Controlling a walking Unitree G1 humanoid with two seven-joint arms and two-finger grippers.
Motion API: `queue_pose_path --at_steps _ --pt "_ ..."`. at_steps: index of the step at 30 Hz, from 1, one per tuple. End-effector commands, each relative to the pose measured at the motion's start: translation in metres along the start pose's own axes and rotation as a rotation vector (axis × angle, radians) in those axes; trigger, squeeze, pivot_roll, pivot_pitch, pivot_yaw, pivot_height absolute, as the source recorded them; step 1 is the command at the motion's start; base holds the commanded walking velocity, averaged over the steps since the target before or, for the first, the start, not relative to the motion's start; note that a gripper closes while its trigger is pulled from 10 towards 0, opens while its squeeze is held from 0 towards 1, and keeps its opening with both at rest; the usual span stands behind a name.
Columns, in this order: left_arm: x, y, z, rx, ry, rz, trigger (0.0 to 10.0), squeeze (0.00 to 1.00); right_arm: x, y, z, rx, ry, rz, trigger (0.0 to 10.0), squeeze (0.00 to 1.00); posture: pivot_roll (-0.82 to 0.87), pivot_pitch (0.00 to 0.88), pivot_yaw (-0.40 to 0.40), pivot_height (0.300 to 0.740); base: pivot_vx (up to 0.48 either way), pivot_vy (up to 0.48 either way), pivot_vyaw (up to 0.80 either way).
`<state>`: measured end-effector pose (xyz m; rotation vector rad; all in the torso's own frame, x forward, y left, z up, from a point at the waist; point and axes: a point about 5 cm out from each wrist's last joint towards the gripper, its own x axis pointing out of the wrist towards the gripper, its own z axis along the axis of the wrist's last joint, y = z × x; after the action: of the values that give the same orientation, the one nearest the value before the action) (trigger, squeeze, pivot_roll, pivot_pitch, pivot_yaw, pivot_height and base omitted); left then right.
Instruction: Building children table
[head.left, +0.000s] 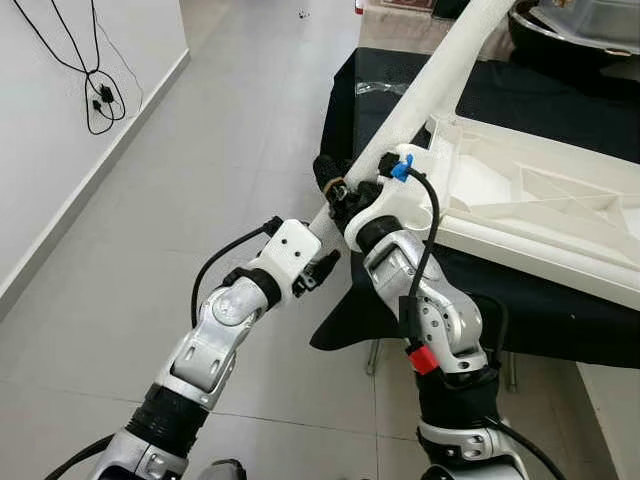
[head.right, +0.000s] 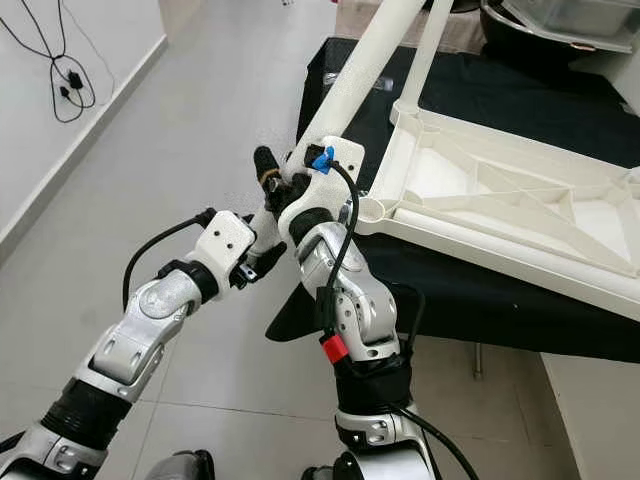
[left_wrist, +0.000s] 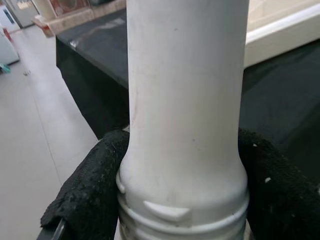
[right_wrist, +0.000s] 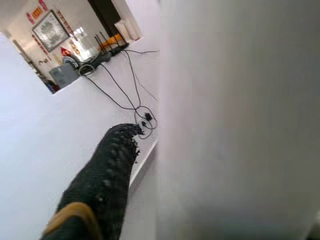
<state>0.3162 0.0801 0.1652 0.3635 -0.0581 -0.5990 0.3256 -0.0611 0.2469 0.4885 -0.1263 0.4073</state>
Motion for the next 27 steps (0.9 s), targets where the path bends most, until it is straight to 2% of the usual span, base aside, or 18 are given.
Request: queue_pose_path --at_steps 1,3,4,6,8,11,12,16,20,23,25,27 --pt "-0.005 -0.007 -0.001 0.000 0.006 -0.066 10.0 0.00 -0.001 0.006 0.004 0.005 -0.034 0.059 10.0 1.00 0.10 0.110 -0.087 0.740 0.000 0.000 0.00" --pt "-0.008 -0.007 0.000 -0.012 -0.004 -0.086 10.0 0.00 -0.001 0.004 0.005 -0.015 -0.033 0.072 10.0 1.00 0.10 0.113 -0.087 0.740 0.000 0.000 0.00" --pt "-0.012 -0.008 0.002 -0.032 -0.012 -0.116 10.0 0.00 -0.002 0.000 0.007 -0.029 -0.041 0.092 10.0 0.00 0.10 0.113 -0.084 0.740 0.000 0.000 0.00" --pt "-0.017 -0.007 0.004 -0.049 -0.025 -0.145 10.0 0.00 -0.003 -0.004 0.007 -0.024 -0.025 0.136 10.0 0.00 0.10 0.113 -0.084 0.740 0.000 0.000 0.00" --pt "-0.028 -0.007 0.008 -0.101 -0.040 -0.225 10.0 0.00 -0.007 -0.010 0.007 -0.011 0.010 0.235 10.0 0.00 0.10 0.113 -0.084 0.740 0.000 0.000 0.00" --pt "-0.034 -0.007 0.010 -0.134 -0.043 -0.261 10.0 0.00 -0.009 -0.014 0.006 -0.012 0.037 0.286 10.0 0.00 0.11 0.121 -0.080 0.740 0.000 0.000 0.00" --pt "-0.048 -0.010 0.014 -0.201 -0.042 -0.354 10.0 0.00 -0.015 -0.020 0.003 0.001 0.108 0.416 10.0 0.00 0.11 0.120 -0.080 0.740 0.000 0.000 0.00" --pt "-0.053 -0.012 0.015 -0.222 -0.041 -0.383 10.0 0.00 -0.017 -0.021 0.002 0.015 0.131 0.456 10.0 0.00 0.11 0.122 -0.079 0.740 0.000 0.000 0.00" --pt "-0.082 -0.026 0.013 -0.391 0.001 -0.545 10.0 0.00 -0.035 -0.021 0.005 0.093 0.259 0.748 10.0 0.00 0.12 0.129 -0.080 0.740 0.000 0.000 0.00" --pt "-0.088 -0.028 0.012 -0.427 0.011 -0.567 10.0 0.00 -0.038 -0.021 0.008 0.108 0.275 0.804 10.0 0.00 0.12 0.129 -0.080 0.740 0.000 0.000 0.00" --pt "-0.097 -0.031 0.013 -0.486 0.024 -0.601 10.0 0.00 -0.044 -0.023 0.017 0.160 0.283 0.902 10.0 0.00 0.12 0.127 -0.078 0.740 0.000 0.000 0.00" --pt "-0.100 -0.032 0.014 -0.498 0.029 -0.611 10.0 0.00 -0.045 -0.024 0.020 0.167 0.282 0.927 10.0 0.00 0.12 0.127 -0.078 0.740 0.000 0.000 0.00"
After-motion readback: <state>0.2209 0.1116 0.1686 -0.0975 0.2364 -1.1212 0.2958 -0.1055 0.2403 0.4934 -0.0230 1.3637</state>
